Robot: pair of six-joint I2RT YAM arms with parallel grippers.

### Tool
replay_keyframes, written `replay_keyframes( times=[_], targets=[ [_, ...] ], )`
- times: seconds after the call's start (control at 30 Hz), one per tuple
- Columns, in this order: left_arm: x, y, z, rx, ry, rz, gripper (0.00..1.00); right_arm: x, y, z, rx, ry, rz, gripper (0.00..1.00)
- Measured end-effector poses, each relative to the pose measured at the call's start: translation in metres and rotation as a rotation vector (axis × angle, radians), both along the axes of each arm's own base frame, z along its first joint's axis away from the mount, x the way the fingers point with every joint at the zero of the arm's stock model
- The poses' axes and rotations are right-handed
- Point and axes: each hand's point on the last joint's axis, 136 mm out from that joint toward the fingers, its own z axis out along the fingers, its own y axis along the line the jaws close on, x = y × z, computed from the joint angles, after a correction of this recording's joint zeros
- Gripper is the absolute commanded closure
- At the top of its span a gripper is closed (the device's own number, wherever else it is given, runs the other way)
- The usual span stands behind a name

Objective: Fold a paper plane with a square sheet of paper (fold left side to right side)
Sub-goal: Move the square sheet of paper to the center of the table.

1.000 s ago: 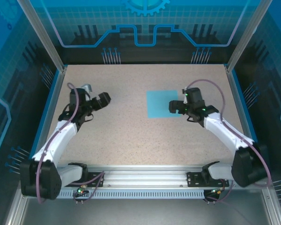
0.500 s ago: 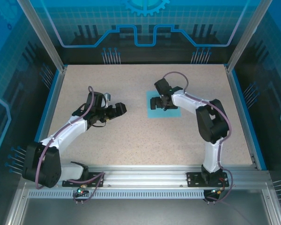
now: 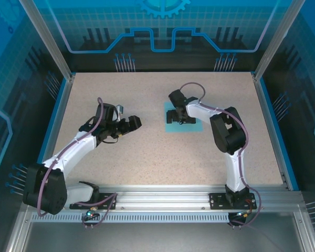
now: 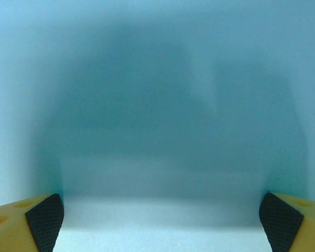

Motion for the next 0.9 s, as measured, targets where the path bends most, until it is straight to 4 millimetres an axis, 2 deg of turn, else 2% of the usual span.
replay_keyframes(
  times=[0.1, 0.23, 0.53, 0.63, 0.8, 0.9],
  targets=[
    [-0.001, 0.000, 0.000, 0.001, 0.003, 0.000, 0.01, -0.013, 0.006, -0.001, -0.004, 0.005, -0.008, 0.00],
    [-0.002, 0.001, -0.001, 0.003, 0.010, 0.001, 0.01, -0.041, 0.018, -0.001, -0.003, 0.019, -0.017, 0.00],
    [-0.004, 0.002, -0.004, 0.009, 0.027, 0.009, 0.01, -0.106, 0.060, -0.002, -0.006, 0.046, 0.029, 0.00],
    [-0.005, 0.002, -0.005, 0.007, 0.032, 0.013, 0.01, -0.116, 0.069, -0.001, -0.003, 0.048, 0.051, 0.00],
    [-0.005, 0.000, -0.013, -0.008, 0.074, 0.021, 0.02, -0.121, 0.069, 0.003, -0.007, 0.059, 0.071, 0.00],
    [-0.006, -0.005, -0.025, -0.032, 0.130, 0.018, 0.05, -0.121, 0.068, 0.017, 0.005, 0.047, 0.084, 0.00]
  ],
)
